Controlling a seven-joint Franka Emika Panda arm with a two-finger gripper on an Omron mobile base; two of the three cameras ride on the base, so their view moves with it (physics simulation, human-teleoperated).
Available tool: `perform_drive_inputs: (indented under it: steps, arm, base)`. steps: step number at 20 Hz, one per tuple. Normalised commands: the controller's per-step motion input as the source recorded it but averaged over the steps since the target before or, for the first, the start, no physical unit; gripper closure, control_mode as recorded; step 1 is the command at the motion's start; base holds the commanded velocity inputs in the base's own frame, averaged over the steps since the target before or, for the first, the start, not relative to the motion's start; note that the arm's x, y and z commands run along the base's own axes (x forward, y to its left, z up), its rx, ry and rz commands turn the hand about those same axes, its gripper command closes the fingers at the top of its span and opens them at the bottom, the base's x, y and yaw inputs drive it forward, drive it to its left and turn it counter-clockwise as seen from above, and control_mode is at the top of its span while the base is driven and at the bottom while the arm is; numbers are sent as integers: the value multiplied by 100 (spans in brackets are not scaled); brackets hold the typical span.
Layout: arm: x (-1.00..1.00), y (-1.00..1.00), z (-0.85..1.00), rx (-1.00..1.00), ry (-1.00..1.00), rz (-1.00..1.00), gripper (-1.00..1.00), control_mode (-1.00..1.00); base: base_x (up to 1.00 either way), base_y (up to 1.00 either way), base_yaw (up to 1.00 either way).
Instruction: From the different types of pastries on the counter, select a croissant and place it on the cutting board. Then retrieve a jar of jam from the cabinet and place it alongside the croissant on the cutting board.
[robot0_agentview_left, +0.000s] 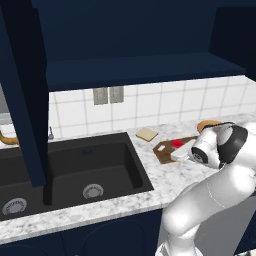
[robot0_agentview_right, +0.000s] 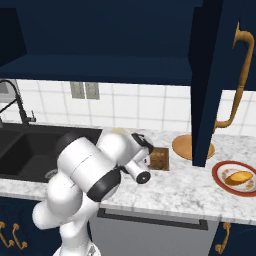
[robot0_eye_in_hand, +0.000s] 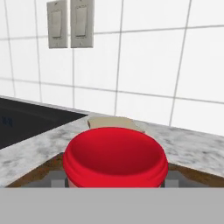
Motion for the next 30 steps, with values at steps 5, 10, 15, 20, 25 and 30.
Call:
perform_drive_inputs:
  steps: [5,10,15,20,25,30]
  arm:
    - [27,0,-10,0,0,0,100,-100]
    - [20,-7,-14,0,0,0,-100,-100]
    - [3,-1,-5,0,0,0,-100,-100]
    - [-2,0,2,1,-2,0,-100,-100]
    - [-31,0,22,4,-1,0,-100,-100]
    - [-56,0,49,4,0,0,-100,-100]
  base:
    - [0,0,0]
    - [0,0,0]
    - [0,0,0]
    - [0,0,0]
    - [0,0,0]
    - [0,0,0]
